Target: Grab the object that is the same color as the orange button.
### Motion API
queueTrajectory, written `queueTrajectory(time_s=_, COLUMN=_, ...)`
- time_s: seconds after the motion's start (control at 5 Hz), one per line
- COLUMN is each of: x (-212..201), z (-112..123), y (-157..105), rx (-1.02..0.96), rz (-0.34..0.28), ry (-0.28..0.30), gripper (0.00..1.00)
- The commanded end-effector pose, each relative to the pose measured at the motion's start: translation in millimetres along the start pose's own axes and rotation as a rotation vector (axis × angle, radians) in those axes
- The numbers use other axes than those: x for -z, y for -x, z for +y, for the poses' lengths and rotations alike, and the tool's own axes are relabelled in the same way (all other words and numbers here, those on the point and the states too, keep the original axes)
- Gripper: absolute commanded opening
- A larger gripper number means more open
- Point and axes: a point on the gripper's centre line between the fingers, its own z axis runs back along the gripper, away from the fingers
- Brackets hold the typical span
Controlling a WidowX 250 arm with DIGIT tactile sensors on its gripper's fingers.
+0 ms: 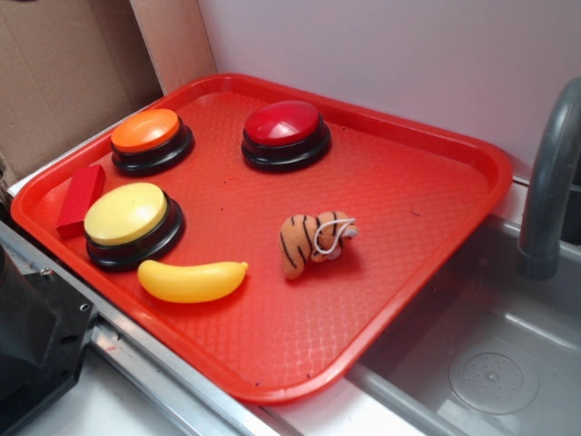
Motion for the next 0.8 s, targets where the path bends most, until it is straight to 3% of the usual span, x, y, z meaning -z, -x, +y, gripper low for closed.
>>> queueTrajectory(time_s=0.0, x=0, z=0, y=0, rx=0.0, rz=0.0, ry=0.0, gripper=1.0)
queueTrajectory(time_s=0.2, x=10, z=-9, y=-16, rx=0.147, rz=0.003, ry=0.024, gripper=1.0)
queueTrajectory(time_s=0.4, x=22, z=-26, y=-32, rx=0.306, rz=-0.039, ry=-0.028, gripper=1.0)
queueTrajectory(time_s=0.6, x=51, z=-54, y=-50, rx=0.512, rz=-0.067, ry=-0.024, gripper=1.0)
